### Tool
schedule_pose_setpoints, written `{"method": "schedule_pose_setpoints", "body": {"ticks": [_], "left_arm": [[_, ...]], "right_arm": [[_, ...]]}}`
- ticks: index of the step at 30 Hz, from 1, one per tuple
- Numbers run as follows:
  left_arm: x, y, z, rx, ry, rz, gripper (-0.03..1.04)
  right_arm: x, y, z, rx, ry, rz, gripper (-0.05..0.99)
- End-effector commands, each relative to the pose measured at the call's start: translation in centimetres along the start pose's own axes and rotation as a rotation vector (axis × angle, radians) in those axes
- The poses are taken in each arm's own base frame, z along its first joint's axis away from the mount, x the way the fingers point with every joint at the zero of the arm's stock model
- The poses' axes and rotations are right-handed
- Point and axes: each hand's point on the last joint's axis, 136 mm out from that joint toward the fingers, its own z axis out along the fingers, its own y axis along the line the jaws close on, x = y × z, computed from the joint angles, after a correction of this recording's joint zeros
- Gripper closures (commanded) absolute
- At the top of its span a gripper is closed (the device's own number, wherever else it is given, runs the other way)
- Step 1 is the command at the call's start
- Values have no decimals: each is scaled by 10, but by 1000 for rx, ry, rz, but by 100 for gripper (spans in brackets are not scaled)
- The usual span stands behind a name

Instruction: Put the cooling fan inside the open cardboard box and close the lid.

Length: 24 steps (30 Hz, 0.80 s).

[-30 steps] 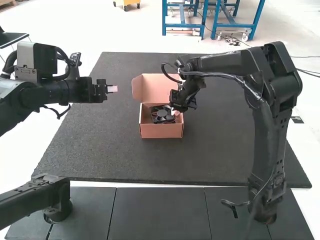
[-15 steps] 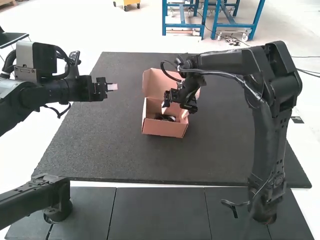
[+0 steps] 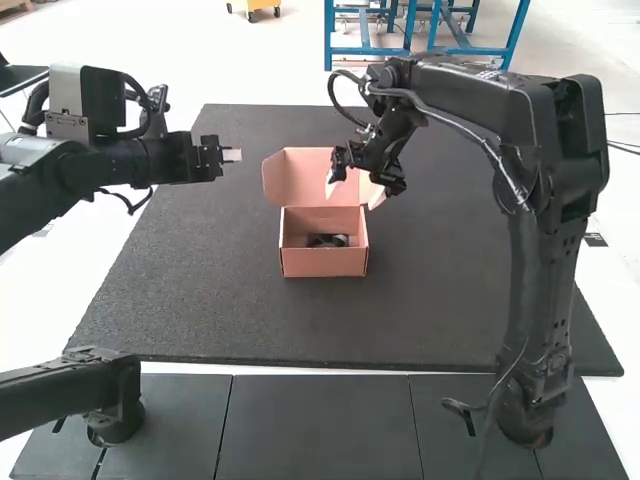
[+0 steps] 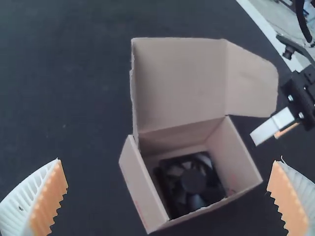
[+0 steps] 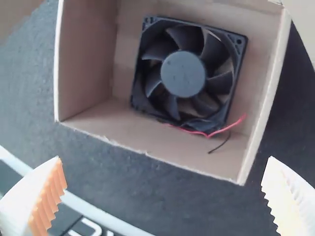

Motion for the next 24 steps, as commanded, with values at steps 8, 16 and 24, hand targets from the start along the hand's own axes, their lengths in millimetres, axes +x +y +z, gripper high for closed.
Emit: {"method": "schedule_pose_setpoints", "body": {"ticks": [8, 16, 24], "left_arm": [[-20, 14, 27, -68, 12, -10, 5], [-33, 38, 47, -187, 26, -12, 5], [-27, 59, 67, -262, 85, 8, 5]], "right_arm": [[-22, -36, -77, 174, -279, -289, 2], [-26, -46, -71, 182, -390, -349, 2], [-32, -67, -49, 152, -439, -272, 2]]}}
